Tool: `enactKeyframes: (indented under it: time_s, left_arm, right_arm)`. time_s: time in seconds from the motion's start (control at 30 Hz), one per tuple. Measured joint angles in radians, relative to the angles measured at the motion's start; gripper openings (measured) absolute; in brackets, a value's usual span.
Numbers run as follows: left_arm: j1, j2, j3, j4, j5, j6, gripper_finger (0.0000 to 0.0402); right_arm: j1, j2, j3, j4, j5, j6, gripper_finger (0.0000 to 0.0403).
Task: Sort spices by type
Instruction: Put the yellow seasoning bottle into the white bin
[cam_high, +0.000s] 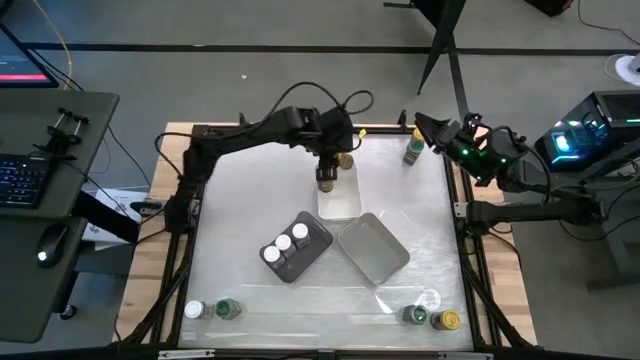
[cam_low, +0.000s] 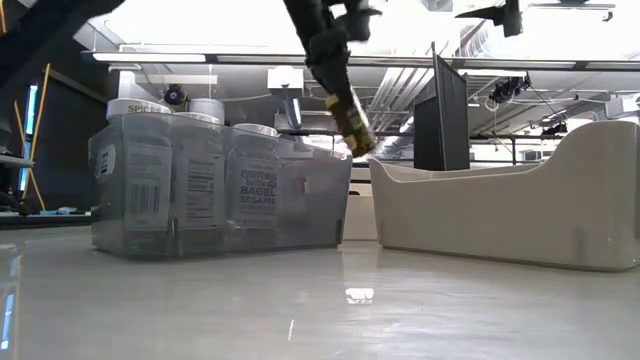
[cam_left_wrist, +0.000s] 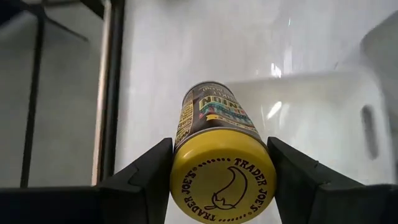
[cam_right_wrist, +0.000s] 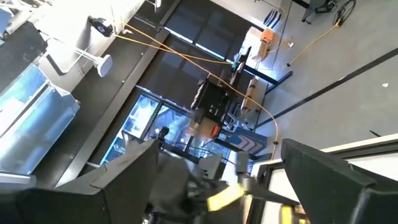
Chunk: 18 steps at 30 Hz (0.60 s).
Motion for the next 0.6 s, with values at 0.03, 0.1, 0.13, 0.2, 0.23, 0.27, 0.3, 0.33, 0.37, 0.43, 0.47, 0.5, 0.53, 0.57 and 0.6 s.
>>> enactKeyframes:
  time_s: [0.03, 0.1, 0.13, 0.2, 0.23, 0.27, 0.3, 0.33, 0.37, 0.43, 0.47, 0.5, 0.53, 0.57, 0.6]
  left_arm:
    - [0.003, 0.017, 0.009, -0.020, 0.005, 0.004, 0.0191]
    - [0.009, 0.038, 0.012, -0.033, 0.054, 0.009, 0.0190]
    - [0.012, 0.046, 0.012, -0.028, 0.086, 0.008, 0.0190]
    - [0.014, 0.062, 0.014, -0.017, 0.121, 0.002, 0.0190]
    - [0.017, 0.068, 0.014, -0.014, 0.127, 0.002, 0.0190]
    - [0.017, 0.080, 0.014, -0.013, 0.133, 0.002, 0.0190]
    - [0.018, 0.088, 0.014, -0.014, 0.133, 0.002, 0.0190]
    - [0.019, 0.096, 0.014, -0.016, 0.131, 0.002, 0.0190]
    - [0.019, 0.105, 0.014, -0.018, 0.131, 0.003, 0.0190]
    - [0.019, 0.115, 0.014, -0.022, 0.130, 0.003, 0.0190]
    - [0.019, 0.119, 0.014, -0.022, 0.129, 0.003, 0.0190]
    - [0.020, 0.123, 0.014, -0.025, 0.129, 0.003, 0.0190]
    - [0.020, 0.131, 0.014, -0.027, 0.129, 0.002, 0.0190]
    - [0.021, 0.137, 0.014, -0.030, 0.129, -0.002, 0.0190]
    - [0.022, 0.142, 0.014, -0.031, 0.129, -0.012, 0.0190]
  right_arm:
    - [0.000, 0.000, 0.000, -0.001, -0.001, -0.001, 0.0334]
    - [0.000, 0.001, 0.000, -0.004, -0.004, -0.002, 0.0334]
    - [0.000, 0.001, 0.000, -0.005, -0.004, -0.002, 0.0334]
    - [0.000, 0.001, 0.000, -0.010, -0.005, -0.002, 0.0334]
    - [0.000, 0.001, 0.000, -0.012, -0.007, -0.002, 0.0334]
    - [0.000, 0.001, 0.000, -0.016, -0.008, -0.002, 0.0334]
    - [0.000, 0.001, 0.000, -0.021, -0.010, -0.002, 0.0334]
    - [0.000, 0.001, 0.000, -0.024, -0.011, -0.002, 0.0334]
    - [0.000, 0.001, 0.000, -0.027, -0.014, -0.002, 0.0334]
    - [0.000, 0.001, 0.000, -0.035, -0.019, -0.002, 0.0334]
    - [0.000, 0.001, 0.000, -0.039, -0.021, -0.002, 0.0334]
    - [0.000, 0.001, 0.000, -0.040, -0.022, -0.002, 0.0334]
    - [0.000, 0.001, 0.000, -0.041, -0.022, -0.002, 0.0334]
    - [0.000, 0.001, 0.000, -0.044, -0.022, -0.002, 0.0334]
    - [0.000, 0.001, 0.000, -0.045, -0.022, -0.002, 0.0334]
